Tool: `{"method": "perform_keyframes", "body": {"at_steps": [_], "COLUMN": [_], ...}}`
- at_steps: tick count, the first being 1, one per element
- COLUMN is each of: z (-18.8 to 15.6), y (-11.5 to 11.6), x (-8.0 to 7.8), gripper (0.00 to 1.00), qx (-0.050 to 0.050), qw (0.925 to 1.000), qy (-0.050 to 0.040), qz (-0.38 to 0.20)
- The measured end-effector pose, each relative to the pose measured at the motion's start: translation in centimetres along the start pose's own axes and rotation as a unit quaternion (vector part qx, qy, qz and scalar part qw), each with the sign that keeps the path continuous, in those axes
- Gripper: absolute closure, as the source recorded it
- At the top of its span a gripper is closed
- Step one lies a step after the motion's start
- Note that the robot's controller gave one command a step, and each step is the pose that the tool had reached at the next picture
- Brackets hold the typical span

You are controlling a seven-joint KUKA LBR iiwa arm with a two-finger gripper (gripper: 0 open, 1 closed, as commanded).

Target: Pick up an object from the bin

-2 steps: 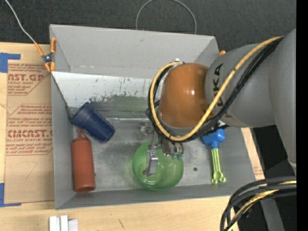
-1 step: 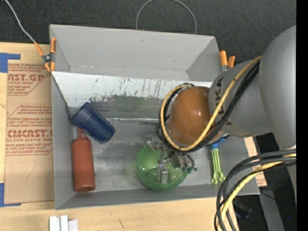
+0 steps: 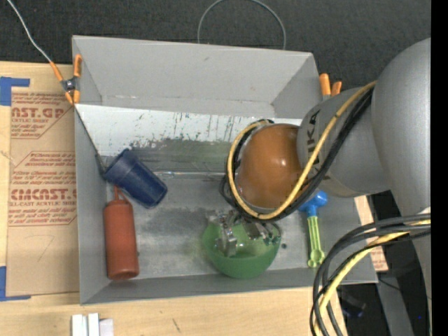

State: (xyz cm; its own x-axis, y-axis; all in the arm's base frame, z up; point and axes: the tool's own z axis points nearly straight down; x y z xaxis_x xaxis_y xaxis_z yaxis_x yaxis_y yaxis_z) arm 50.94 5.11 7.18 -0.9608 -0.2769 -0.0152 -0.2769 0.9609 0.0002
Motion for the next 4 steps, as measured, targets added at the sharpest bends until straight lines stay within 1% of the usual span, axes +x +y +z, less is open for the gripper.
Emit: {"method": "perform_keyframes", "body": {"at_steps": [2,3,4], "z": [-0.4,-8.5,0.4], "y": [0.0,1.3,-0.7], "x": [0.1,2.4,-0.2], "gripper": [1.0,1.0,1.0], "qx": [0.0,0.0,0.0], "qw": [1.0,0.9947,1.0], "qy": [0.0007,-0.0023,-0.0036], "qz": [-0.001,-0.103,0.004]}}
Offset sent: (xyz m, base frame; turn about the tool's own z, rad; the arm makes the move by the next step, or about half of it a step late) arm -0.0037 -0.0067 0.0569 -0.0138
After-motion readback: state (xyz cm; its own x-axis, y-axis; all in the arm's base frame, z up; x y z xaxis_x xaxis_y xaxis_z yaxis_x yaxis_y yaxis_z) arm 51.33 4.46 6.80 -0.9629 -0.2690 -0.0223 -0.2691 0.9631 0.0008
